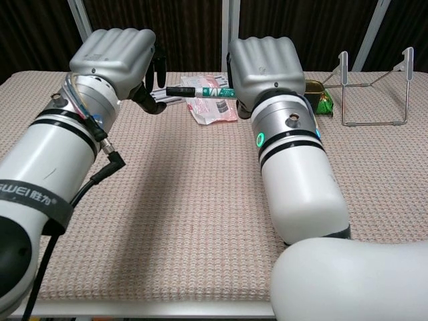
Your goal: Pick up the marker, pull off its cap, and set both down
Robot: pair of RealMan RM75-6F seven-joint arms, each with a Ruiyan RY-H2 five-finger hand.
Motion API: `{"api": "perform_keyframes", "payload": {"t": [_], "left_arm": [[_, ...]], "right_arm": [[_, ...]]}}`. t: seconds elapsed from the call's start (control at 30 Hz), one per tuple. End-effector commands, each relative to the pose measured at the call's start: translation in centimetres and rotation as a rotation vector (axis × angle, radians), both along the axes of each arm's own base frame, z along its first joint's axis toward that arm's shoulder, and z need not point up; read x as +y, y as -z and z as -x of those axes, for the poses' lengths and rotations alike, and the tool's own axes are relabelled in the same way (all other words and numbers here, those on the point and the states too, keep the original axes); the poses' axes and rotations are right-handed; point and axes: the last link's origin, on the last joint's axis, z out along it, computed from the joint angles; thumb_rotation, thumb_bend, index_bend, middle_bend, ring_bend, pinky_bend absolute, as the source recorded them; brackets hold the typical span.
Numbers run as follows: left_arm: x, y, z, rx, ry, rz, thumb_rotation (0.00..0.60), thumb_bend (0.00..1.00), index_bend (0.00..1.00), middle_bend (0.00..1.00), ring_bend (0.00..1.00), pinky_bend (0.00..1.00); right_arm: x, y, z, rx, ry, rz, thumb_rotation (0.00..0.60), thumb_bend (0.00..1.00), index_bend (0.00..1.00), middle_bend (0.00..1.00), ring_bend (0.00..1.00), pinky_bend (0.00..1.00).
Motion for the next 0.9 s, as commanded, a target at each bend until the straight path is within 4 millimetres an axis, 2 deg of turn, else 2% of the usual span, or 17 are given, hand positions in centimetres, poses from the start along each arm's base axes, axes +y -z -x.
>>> {"api": "perform_keyframes", "payload": {"t": [0.03, 0.57, 0.9], "left_arm": [[0.0, 0.1, -0.1, -0.002, 0.002, 0.002, 0.600, 0.24, 0.55, 0.56, 0.48, 0.57], [0.2, 0.3, -0.7, -0.009, 0.011, 0.007, 0.600, 0.25, 0.55, 0.56, 0.48, 0.57], [0.3, 0.5, -0.5, -0.009, 0.003, 0.016, 0.600, 0.30, 0.59, 0.60, 0.51, 0.59]], "right_arm": [[0.0, 0.1, -0.1, 0.000, 0.000, -0.001, 0.600, 0.35, 0.69, 0.63, 0.65, 0.81], [0.0, 0.9, -0.6, 0.005, -0.004, -0.020, 0.600, 0.35, 0.69, 0.63, 0.65, 0.81], [-0.2, 1.2, -0.5, 0.015, 0.005, -0.023, 0.600, 0.35, 0.69, 0.63, 0.64, 0.81]]}}
